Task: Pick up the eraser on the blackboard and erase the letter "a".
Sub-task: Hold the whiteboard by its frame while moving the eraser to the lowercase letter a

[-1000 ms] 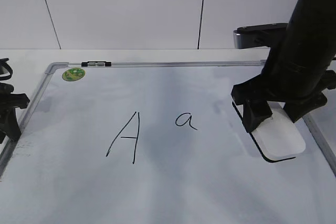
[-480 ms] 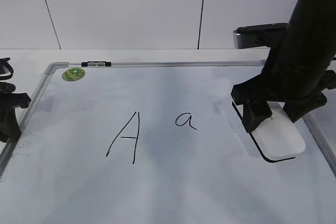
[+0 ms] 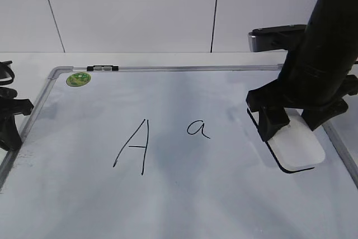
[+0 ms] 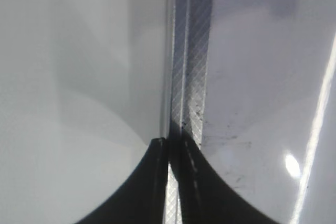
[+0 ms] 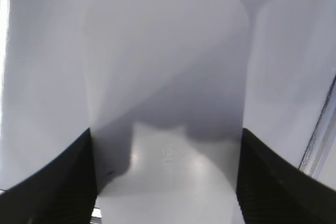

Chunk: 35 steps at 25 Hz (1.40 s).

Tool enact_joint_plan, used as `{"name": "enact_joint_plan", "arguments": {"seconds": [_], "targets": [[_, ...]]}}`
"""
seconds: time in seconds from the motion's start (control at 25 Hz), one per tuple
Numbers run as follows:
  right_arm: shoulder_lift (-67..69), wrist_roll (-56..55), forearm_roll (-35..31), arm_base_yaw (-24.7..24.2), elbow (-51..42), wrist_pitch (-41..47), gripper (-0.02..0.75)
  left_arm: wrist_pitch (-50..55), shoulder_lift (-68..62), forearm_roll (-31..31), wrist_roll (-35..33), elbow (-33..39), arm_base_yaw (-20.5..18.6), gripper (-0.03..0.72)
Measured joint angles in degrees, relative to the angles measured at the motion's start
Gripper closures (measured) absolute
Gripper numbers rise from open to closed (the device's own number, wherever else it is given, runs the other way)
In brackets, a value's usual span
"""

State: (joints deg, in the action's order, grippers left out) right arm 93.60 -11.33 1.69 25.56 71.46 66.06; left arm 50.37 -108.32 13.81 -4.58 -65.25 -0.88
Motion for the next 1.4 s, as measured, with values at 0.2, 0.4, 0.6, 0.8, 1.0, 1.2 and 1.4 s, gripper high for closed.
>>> {"name": "enact_joint_plan", "arguments": {"seconds": [0.2,0.4,0.6,0.8,1.0,1.2,1.4], "targets": [[2.30,0.48,0.00,0.00,0.97,-0.22,0.186,-0.04,0.00,0.00,0.00,0.00,0.00,0.657],[8.41,1.23,-0.42,0.00,6.65,1.14,0.186,-0.04,0.00,0.03,0.00,0.00,0.00,0.657],[13.63,1.56,-0.96,0.00,12.70,2.60,0.186,-0.04,0.00,0.16,0.00,0.00,0.00,0.657],[18.26,1.56,-0.96,0.59,18.31,3.44,0.186,-0.04,0.00,0.25,-0.02,0.00,0.00,0.657],[22.23,1.56,-0.46,3.40,21.48,3.53,0.186,-0.13,0.00,0.36,-0.12,0.00,0.00,0.657],[25.52,1.67,-0.33,4.63,22.66,3.65,0.186,-0.13,0.00,0.45,-0.12,0.00,0.00,0.657],[27.15,1.67,-0.09,4.73,22.85,3.65,0.186,-0.13,0.00,0.45,-0.12,0.00,0.00,0.657]]}}
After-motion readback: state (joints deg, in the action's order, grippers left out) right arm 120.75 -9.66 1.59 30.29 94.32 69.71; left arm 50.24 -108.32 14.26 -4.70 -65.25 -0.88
